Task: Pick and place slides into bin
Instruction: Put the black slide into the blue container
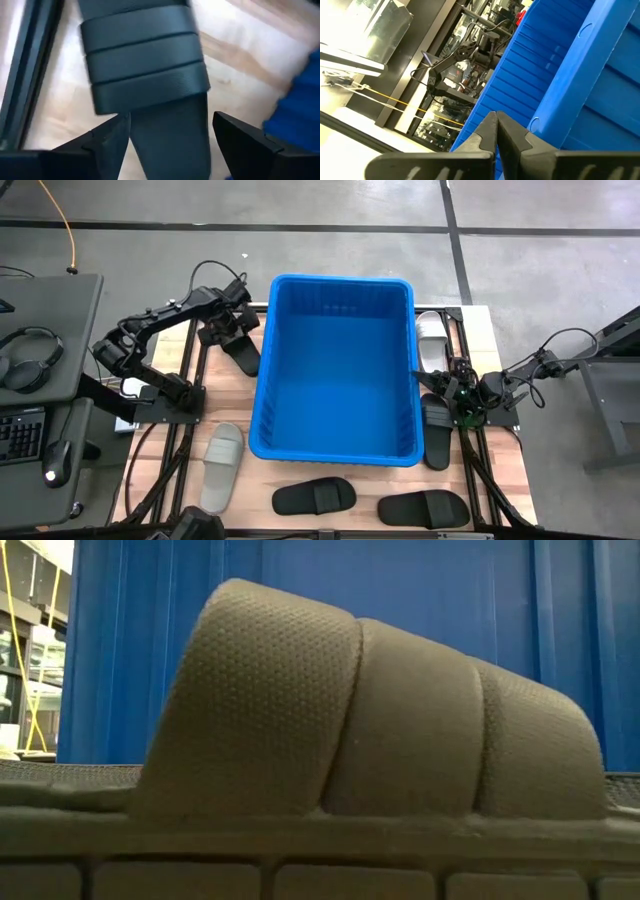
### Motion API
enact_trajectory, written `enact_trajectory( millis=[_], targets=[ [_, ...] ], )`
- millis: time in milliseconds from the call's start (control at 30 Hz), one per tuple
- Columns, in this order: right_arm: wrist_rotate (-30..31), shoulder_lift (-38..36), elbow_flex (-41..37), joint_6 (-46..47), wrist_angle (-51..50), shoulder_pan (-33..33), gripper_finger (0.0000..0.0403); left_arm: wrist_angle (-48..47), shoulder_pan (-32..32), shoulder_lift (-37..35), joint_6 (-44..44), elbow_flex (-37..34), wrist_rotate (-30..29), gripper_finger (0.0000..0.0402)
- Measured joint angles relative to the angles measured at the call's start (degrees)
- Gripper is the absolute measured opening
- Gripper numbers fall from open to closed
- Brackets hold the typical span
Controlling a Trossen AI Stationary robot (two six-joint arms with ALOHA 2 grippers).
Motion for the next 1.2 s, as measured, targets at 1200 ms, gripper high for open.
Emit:
enact_trajectory(
  millis=[1200],
  targets=[
    [0.0, 0.0, 0.0, 0.0, 0.0, 0.0, 0.0000, 1.7, -4.1, 0.7, 21.1, -11.7, -17.4, 0.0257]
  ],
)
